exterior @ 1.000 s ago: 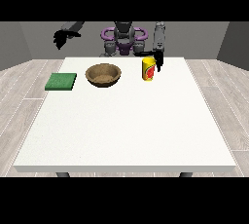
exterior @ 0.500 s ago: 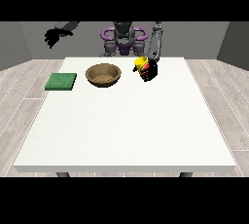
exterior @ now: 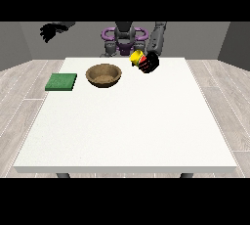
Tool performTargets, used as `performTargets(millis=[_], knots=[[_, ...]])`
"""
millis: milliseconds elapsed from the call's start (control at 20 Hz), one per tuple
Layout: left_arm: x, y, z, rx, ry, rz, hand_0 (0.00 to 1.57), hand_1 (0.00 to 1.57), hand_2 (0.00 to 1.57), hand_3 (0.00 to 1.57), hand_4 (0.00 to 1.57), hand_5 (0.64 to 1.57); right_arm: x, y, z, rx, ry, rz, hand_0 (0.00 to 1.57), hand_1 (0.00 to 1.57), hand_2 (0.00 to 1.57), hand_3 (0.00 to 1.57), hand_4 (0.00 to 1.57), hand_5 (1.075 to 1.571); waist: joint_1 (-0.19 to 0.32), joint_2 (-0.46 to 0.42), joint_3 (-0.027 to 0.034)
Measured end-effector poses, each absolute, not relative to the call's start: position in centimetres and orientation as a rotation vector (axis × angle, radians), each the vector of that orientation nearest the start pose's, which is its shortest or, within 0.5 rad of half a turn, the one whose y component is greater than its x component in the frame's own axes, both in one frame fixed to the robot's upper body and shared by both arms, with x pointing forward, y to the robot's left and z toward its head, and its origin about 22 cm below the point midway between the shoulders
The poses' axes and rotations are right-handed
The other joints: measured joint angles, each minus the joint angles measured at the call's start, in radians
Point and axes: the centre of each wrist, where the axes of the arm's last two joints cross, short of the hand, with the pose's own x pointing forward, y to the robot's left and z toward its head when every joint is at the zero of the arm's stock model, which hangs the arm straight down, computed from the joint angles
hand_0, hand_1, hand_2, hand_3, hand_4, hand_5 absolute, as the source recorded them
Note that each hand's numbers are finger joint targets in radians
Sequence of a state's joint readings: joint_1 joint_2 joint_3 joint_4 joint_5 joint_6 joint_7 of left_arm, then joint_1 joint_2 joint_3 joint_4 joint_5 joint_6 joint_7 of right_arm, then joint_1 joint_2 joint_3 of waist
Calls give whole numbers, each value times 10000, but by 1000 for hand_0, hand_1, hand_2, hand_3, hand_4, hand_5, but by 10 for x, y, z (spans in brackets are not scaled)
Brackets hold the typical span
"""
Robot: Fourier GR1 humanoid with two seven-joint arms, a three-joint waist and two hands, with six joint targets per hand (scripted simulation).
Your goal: Pick the cup and pour the ball into the bowl, then pick the bowl and place it on the pad
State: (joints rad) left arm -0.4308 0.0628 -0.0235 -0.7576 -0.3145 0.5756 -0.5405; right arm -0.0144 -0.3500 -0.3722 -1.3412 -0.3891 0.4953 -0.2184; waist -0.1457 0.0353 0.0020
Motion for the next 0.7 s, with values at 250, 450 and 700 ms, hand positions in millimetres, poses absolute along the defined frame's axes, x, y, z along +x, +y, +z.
performTargets(millis=[250,450,700], knots=[[345,189,-58,8376,-17283,-6112,1269,1269,1571,1544,1171,1564,242,-408,22,900,-17040,-314,0,0,0,0,596,1567,149,-451,16],[362,203,-47,10506,-16306,-8654,1005,1005,1571,1283,1051,1567,246,-407,19,879,-16599,-389,0,0,0,0,639,1565,247,-906,41],[380,164,-30,11655,-15229,-10732,1005,1005,1571,1283,1051,1567,243,-418,8,589,-16097,-702,0,0,0,0,643,1565,664,-1363,21]])
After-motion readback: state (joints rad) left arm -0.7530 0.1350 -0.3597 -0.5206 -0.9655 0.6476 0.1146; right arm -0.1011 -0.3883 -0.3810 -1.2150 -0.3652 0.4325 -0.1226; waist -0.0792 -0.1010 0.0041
